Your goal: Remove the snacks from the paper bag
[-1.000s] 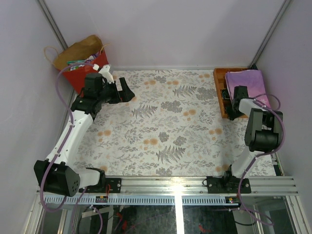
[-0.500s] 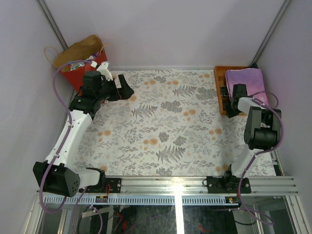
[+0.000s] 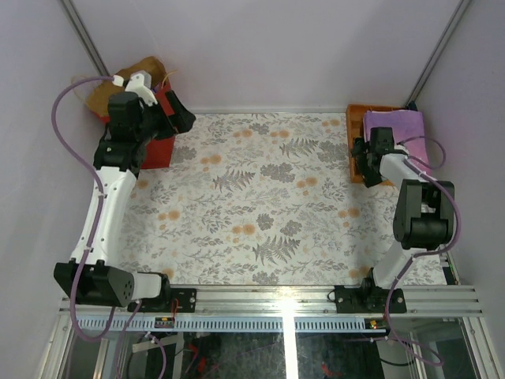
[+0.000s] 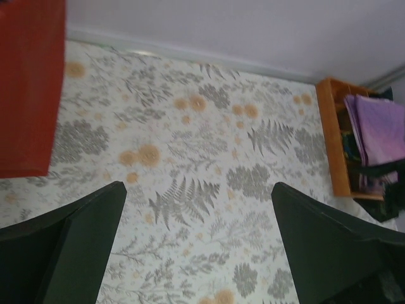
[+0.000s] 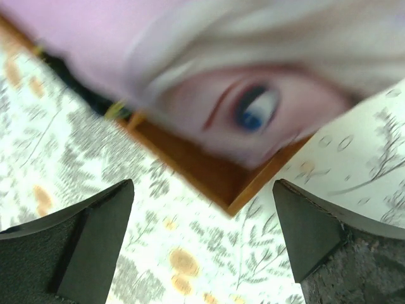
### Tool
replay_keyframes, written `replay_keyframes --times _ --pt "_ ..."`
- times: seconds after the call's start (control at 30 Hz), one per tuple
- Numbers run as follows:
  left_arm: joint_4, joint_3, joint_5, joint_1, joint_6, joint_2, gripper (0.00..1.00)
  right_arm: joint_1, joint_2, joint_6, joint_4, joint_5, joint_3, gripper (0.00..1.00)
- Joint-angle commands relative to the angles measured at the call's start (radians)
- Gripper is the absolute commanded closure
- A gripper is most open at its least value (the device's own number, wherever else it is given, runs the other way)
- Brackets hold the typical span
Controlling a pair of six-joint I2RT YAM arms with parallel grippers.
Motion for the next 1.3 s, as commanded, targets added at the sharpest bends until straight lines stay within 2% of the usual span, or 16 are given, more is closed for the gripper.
replay_keyframes --times 0.0,0.13,0.33,0.53,0.73,1.0,1.17,1.27 --pt "-0.012 0.126 -0.151 0.021 -0.022 0.078 0.0 0.065 -0.142 -0.007 -0.06 0.045 0.033 0.01" --pt "-0.055 0.256 -0.291 0.041 0.003 0.214 0.0 0.079 -0.229 -0.045 -0.138 0.117 0.07 0.01" --pt "-0.037 0.406 -0.403 0.07 0.09 0.384 0.0 0.079 -0.377 -0.068 -0.112 0.18 0.03 0.01" --pt "0.034 0.52 -0.439 0.069 0.144 0.558 0.0 0.08 -0.44 -0.098 -0.079 0.178 0.01 0.01" --pt "0.162 0.54 -0.419 0.067 0.192 0.648 0.0 0.08 -0.483 -0.137 -0.052 0.159 -0.033 0.01" --pt "0.287 0.549 -0.401 0.065 0.246 0.671 0.0 0.08 -0.502 -0.16 -0.03 0.129 -0.082 0.01" --pt "0.411 0.456 -0.319 0.053 0.274 0.565 0.0 0.081 -0.505 -0.168 -0.026 0.124 -0.09 0.01" --pt "0.496 0.406 -0.352 0.047 0.288 0.518 0.0 0.08 -0.501 -0.168 -0.019 0.12 -0.094 0.01"
